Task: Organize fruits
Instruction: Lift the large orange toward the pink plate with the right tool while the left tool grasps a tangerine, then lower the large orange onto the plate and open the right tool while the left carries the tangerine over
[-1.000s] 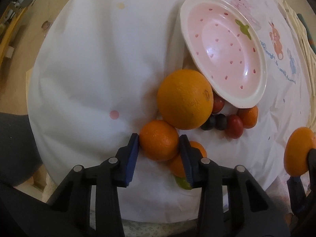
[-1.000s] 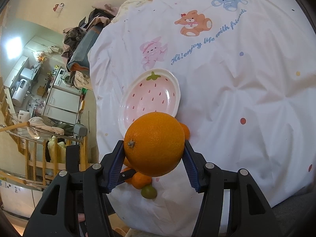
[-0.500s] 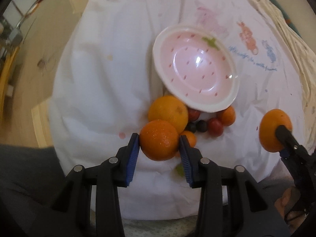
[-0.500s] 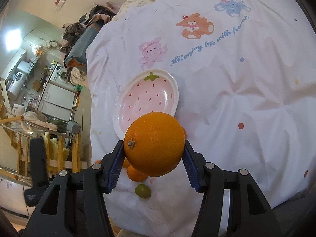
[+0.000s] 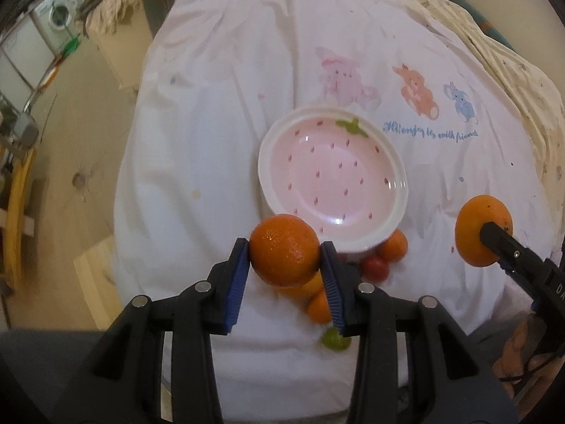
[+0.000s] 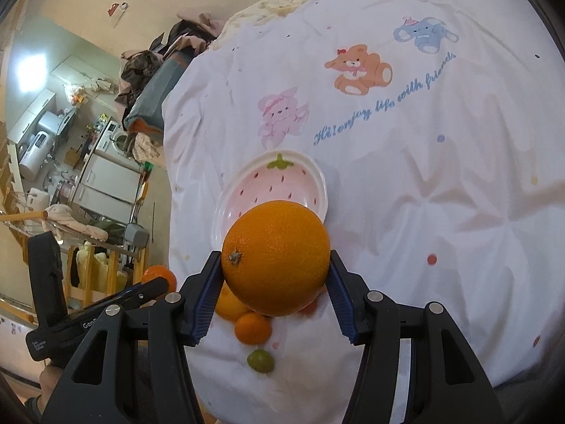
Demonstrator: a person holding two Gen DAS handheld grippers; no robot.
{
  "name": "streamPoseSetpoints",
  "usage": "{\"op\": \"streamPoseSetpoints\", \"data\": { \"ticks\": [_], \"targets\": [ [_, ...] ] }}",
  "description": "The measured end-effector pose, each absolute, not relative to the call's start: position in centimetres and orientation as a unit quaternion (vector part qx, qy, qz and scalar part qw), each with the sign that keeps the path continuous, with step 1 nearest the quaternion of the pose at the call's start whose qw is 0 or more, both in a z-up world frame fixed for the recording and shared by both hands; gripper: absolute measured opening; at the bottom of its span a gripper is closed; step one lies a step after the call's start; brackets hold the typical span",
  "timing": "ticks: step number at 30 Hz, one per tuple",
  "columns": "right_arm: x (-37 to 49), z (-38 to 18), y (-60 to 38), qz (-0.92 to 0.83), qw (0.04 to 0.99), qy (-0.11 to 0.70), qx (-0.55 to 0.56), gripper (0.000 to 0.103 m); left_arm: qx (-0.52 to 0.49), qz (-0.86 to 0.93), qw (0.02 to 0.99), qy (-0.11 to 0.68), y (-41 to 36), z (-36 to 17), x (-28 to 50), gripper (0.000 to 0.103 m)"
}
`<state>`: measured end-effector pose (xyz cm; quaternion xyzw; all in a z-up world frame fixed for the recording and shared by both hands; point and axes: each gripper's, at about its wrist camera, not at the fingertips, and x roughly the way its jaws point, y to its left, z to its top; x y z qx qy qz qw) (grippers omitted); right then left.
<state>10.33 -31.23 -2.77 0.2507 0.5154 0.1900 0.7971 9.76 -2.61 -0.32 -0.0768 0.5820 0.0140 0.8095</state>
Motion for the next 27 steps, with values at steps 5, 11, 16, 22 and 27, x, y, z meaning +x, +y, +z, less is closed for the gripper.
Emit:
{"op": "streamPoseSetpoints", "data": {
  "ticks": [5,11,16,22,27],
  "targets": [
    [12.5,-2.8,-31.2,0.187,0.800,0.512,0.251,0.059,-0.068,0.012,0.815,0.575,-2.6,-0.3,11.8,0.036],
    [15.3,-3.1,-30.4,0.187,0.801,0.516,0.237,0.059,-0.055,0.007,0.817,0.574,-2.7,-0.7,14.3,0.036],
    [17.2,-3.6,-29.3,0.194,0.800,0.522,0.223,0.059,-0.038,0.005,0.822,0.569,-2.9,-0.9,16.3,0.036],
    [19.2,-4.6,-27.8,0.199,0.798,0.532,0.202,0.059,-0.044,0.002,0.821,0.570,-2.4,-2.1,18.5,0.036],
    [20.6,-5.8,-26.7,0.205,0.790,0.546,0.187,0.059,-0.069,-0.002,0.817,0.573,-1.6,-3.6,19.6,0.036]
  ]
}}
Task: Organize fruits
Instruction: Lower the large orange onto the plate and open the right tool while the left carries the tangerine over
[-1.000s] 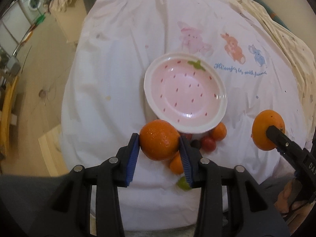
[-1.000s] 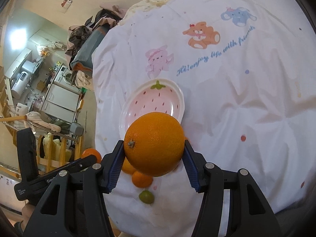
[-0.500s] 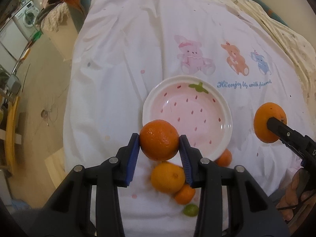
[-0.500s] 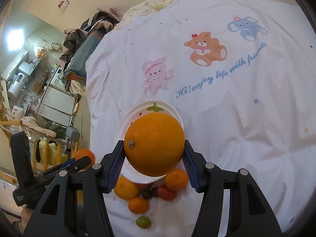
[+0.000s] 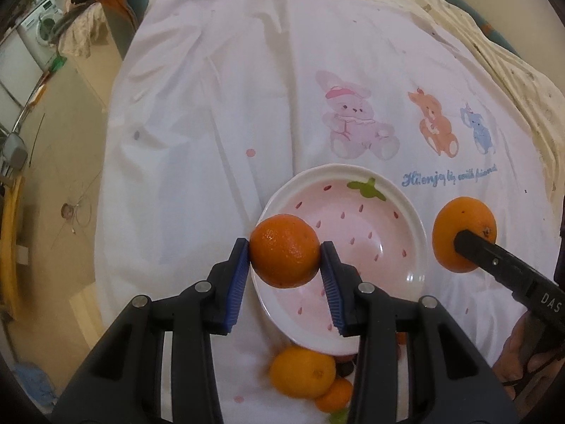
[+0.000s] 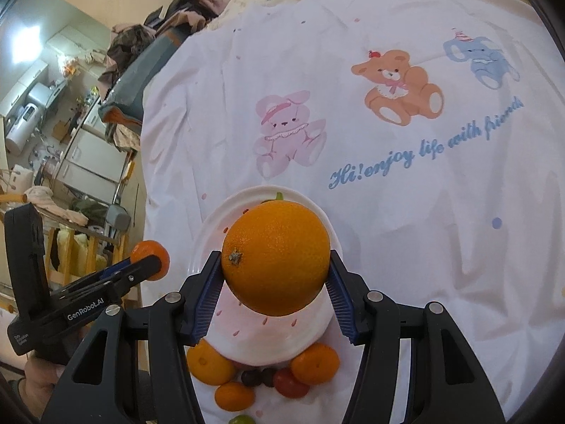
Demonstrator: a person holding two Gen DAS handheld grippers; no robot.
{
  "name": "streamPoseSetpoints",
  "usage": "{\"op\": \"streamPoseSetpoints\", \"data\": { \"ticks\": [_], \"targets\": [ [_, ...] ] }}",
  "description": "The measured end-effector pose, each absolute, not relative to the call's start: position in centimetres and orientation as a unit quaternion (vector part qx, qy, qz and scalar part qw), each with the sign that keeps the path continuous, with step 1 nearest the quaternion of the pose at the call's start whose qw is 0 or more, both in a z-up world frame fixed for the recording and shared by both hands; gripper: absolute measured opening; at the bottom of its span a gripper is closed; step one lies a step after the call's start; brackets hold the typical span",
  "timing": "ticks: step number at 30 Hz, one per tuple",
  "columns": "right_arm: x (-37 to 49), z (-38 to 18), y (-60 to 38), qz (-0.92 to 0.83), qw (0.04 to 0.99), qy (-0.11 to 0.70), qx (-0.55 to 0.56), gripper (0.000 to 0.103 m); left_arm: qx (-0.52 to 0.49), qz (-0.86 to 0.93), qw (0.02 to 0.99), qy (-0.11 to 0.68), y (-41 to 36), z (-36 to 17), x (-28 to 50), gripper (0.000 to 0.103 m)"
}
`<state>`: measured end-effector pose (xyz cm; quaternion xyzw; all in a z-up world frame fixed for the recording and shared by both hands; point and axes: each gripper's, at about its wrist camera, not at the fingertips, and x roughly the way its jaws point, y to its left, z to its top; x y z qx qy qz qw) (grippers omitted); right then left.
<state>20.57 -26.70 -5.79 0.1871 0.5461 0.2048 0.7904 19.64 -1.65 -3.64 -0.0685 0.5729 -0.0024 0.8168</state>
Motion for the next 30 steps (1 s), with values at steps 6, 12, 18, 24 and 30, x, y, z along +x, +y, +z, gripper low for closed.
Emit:
{"op": "streamPoseSetpoints", "data": {
  "ticks": [6,12,18,24,30],
  "targets": [
    [22.3,-7.4,-24.8,0.220,0.778,0.564,0.167,0.059,-0.083,0.012,0.809,0.581,-0.6,-4.7,20.5,0.036],
    [24.2,-9.4,-22.3,0.236,0.764,0.582,0.146,0.059,-0.092,0.031,0.803,0.588,0.5,-5.8,20.9,0.036],
    [25.7,-11.2,-20.1,0.249,0.754,0.593,0.130,0.059,-0.109,0.041,0.800,0.589,1.3,-5.8,21.1,0.036],
    [26.4,-12.7,-19.8,0.244,0.745,0.607,0.128,0.059,-0.108,0.041,0.800,0.589,1.2,-5.9,21.2,0.036],
    [26.3,-13.0,-20.2,0.250,0.735,0.614,0.140,0.062,-0.105,0.041,0.799,0.591,0.8,-6.1,21.3,0.036]
  ]
}}
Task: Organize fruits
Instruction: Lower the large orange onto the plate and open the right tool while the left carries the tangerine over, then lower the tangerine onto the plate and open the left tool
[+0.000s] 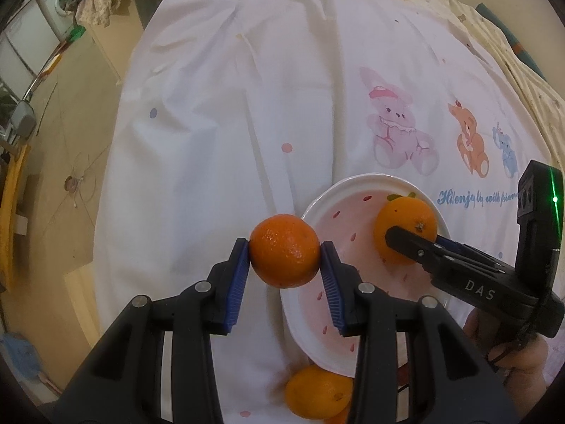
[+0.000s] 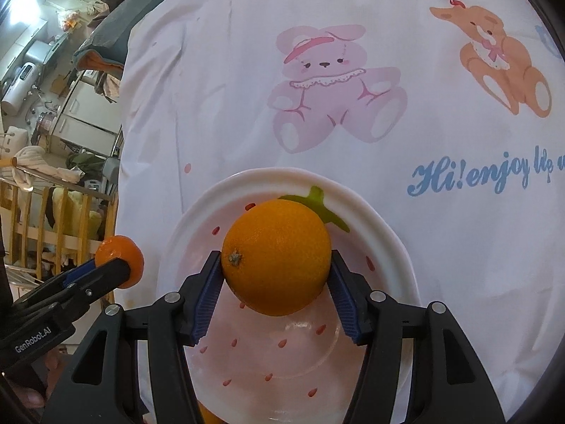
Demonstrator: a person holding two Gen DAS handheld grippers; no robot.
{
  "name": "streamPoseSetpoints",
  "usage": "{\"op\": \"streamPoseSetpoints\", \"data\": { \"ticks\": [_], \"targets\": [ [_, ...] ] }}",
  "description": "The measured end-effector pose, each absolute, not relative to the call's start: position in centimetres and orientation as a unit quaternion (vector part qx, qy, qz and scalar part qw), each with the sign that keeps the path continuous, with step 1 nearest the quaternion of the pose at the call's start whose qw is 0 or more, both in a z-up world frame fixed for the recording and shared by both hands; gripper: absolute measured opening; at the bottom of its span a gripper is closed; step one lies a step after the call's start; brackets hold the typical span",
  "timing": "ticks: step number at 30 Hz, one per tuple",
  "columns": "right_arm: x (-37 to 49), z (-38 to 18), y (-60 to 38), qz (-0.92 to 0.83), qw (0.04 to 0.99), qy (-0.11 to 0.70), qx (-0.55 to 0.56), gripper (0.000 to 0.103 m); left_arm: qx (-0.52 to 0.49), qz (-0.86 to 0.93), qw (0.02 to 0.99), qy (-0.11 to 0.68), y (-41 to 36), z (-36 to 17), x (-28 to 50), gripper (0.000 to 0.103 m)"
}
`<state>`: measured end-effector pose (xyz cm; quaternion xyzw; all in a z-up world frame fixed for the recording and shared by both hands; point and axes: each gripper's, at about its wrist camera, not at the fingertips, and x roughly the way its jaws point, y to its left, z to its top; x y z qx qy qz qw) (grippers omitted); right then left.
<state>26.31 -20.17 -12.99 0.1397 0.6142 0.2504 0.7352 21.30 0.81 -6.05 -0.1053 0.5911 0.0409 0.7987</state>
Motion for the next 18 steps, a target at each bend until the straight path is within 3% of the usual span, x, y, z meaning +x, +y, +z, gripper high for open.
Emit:
{"op": "streamPoseSetpoints", "data": {
  "ticks": [2,4,6,7,18],
  "targets": [
    [26.2,-13.0,-20.3,0.246,0.732,0.620,0.140,0.063,-0.104,0.038,0.801,0.588,0.6,-6.0,21.3,0.036],
    [26.1,-12.6,-20.4,0.245,0.735,0.616,0.141,0.071,-0.102,0.035,0.805,0.583,0.4,-6.0,21.4,0.036],
    [25.9,-11.4,-20.8,0.247,0.747,0.601,0.138,0.087,-0.102,0.032,0.808,0.579,0.1,-6.1,21.4,0.036],
    [25.7,-10.9,-21.0,0.247,0.752,0.596,0.139,0.090,-0.108,0.028,0.809,0.578,0.0,-6.2,21.5,0.036],
    [22.5,-6.4,-27.5,0.190,0.781,0.567,0.180,0.090,-0.106,-0.023,0.812,0.573,-2.4,-8.2,22.8,0.037]
  ]
}}
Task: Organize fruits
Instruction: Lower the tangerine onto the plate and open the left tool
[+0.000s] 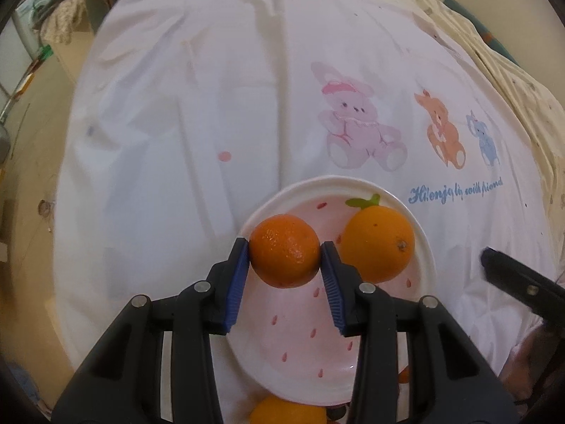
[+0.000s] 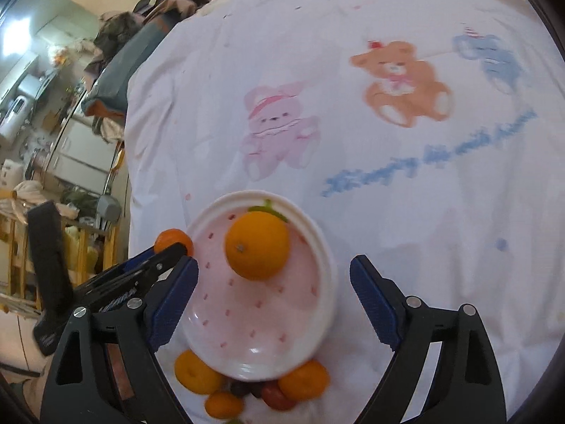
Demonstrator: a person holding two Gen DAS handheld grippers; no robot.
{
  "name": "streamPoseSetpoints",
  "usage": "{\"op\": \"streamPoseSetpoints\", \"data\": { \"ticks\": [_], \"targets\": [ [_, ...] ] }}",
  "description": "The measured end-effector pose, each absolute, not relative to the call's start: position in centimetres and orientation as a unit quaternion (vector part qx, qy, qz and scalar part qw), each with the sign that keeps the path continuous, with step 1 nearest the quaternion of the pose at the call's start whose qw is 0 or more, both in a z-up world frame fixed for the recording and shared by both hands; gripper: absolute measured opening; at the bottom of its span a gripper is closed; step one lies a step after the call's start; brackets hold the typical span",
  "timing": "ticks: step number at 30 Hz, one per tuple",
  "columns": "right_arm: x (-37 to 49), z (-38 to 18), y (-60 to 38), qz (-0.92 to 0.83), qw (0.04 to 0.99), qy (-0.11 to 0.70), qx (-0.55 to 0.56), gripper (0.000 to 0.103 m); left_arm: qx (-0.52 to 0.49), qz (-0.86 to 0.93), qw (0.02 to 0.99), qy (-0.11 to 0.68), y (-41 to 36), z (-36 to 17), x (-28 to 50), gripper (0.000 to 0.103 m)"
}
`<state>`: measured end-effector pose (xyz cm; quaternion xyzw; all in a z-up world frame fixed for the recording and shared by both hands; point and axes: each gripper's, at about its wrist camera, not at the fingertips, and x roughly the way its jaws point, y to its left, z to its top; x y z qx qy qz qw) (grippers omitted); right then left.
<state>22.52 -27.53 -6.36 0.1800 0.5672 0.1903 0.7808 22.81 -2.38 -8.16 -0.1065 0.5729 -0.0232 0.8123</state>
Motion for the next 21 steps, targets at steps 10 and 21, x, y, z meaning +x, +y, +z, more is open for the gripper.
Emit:
{"op": "streamPoseSetpoints", "data": {
  "ticks": [10,21],
  "targets": [
    [19.9,-6.1,-32.2,0.138,0.777,0.562,0.249,0.090,-0.088,-0.029,0.807,0.583,-3.5,-10.6,23.9,0.039],
    [20.0,-5.5,-31.9,0.144,0.787,0.552,0.233,0.090,-0.051,-0.027,0.825,0.562,-4.5,-9.3,23.4,0.079]
  ]
}}
